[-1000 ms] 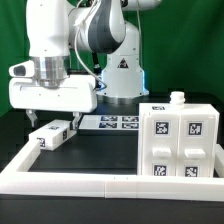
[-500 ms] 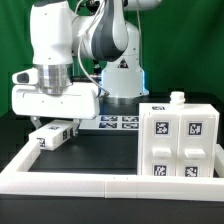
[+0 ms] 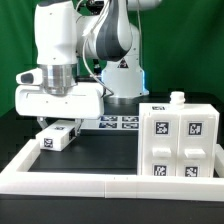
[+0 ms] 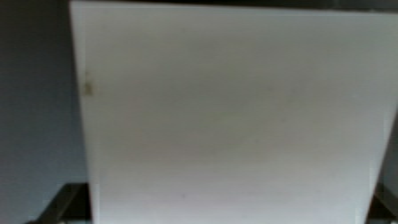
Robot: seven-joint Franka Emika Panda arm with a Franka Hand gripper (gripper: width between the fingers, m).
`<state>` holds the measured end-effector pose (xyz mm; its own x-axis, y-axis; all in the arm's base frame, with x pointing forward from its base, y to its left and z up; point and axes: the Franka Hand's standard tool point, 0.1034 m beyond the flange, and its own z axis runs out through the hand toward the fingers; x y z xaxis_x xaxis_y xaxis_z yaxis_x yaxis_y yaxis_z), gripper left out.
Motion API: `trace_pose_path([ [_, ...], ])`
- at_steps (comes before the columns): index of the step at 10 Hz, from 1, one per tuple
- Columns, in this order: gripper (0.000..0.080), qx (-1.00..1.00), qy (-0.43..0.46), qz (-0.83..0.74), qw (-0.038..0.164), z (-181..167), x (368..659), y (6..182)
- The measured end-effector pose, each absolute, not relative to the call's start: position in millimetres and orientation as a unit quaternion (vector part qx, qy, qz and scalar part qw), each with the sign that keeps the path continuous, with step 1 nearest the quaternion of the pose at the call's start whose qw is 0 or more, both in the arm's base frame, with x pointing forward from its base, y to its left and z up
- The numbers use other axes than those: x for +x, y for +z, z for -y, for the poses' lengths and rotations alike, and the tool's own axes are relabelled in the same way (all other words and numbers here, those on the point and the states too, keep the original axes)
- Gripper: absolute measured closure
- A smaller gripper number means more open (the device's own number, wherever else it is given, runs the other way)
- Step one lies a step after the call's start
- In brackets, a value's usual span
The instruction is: Assemble cabinet
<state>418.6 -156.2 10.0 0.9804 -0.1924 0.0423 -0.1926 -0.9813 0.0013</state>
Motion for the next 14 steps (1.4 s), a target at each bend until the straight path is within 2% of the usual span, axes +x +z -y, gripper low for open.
trace_pose_path([
  [2,0.0242,0.995,0.023,0.094,-0.003,132,428,26.4],
  [6,0.0241,0.992,0.018,0.118,-0.027,67,459,85.5],
  [10,0.0241,0.987,0.007,0.153,-0.047,17,515,139.6],
  [12,0.0241,0.986,-0.002,0.158,-0.053,6,539,161.3],
  [14,0.0241,0.985,-0.007,0.162,-0.054,15,540,164.1],
])
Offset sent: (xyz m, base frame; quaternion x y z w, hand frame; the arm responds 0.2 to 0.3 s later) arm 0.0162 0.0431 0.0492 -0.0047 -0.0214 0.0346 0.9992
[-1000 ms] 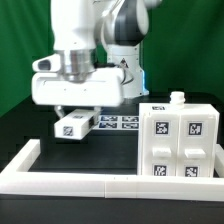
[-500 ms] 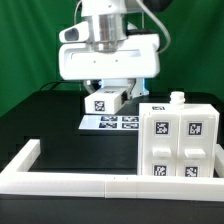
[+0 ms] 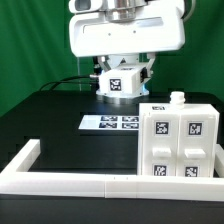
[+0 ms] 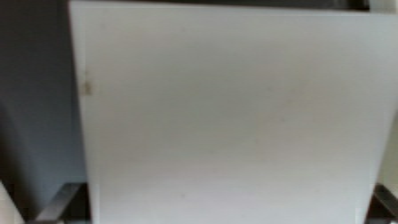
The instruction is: Assemble cabinet
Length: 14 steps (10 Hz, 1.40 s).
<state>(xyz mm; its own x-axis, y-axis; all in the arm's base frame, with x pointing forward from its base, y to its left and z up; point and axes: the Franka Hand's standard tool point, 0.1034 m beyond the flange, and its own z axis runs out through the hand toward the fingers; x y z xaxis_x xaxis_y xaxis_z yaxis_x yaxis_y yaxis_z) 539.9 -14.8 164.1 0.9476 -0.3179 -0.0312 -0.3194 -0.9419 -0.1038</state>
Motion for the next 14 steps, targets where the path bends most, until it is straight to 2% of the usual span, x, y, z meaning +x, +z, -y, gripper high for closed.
trace_pose_path([
  [5,0.024,-0.986,0.008,-0.159,0.054,12,539,162.5],
  [9,0.024,-0.995,-0.014,-0.094,0.033,-23,573,182.9],
  [14,0.024,-0.996,-0.006,-0.085,0.031,-29,577,178.8],
])
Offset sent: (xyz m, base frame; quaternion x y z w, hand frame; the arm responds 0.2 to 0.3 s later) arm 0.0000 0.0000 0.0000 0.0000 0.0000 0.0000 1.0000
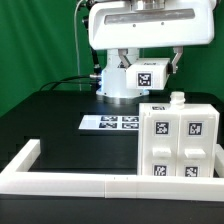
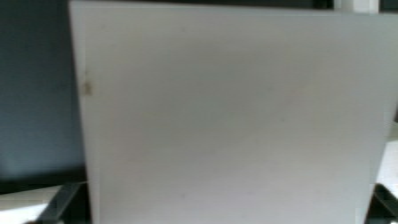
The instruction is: Assemble cabinet
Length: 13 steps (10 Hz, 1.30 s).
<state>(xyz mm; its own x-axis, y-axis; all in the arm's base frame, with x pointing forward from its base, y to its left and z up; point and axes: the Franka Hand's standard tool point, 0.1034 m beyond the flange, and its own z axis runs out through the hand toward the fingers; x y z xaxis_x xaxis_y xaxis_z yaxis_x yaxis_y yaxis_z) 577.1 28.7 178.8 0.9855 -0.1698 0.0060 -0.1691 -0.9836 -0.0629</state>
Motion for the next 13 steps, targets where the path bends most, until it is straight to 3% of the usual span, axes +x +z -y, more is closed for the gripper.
trace_pose_path([
  [5,0.024,-0.998,-0.026,-0.049,0.031,-62,611,173.1],
  [13,0.024,-0.999,-0.02,-0.033,0.03,-66,615,155.8],
])
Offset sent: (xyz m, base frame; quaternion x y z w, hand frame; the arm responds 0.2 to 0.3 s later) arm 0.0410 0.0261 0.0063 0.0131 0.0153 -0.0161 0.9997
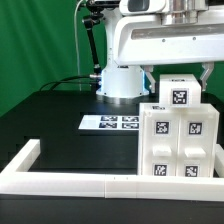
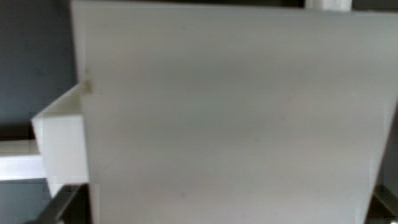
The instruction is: Assemble cabinet
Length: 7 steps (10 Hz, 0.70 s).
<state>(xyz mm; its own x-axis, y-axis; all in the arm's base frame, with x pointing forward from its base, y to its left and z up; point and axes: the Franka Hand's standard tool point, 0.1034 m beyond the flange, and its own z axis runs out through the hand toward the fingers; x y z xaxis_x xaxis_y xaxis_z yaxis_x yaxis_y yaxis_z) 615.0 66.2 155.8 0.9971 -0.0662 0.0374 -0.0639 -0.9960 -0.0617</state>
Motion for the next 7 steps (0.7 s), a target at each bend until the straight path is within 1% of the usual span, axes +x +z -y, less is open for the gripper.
trace_pose_path([
  [3,0.024,-0.998,-0.035,-0.032,0.031,-66.8,620.8,155.9],
  [7,0.024,-0.998,-0.042,-0.032,0.031,-66.8,621.0,156.1],
])
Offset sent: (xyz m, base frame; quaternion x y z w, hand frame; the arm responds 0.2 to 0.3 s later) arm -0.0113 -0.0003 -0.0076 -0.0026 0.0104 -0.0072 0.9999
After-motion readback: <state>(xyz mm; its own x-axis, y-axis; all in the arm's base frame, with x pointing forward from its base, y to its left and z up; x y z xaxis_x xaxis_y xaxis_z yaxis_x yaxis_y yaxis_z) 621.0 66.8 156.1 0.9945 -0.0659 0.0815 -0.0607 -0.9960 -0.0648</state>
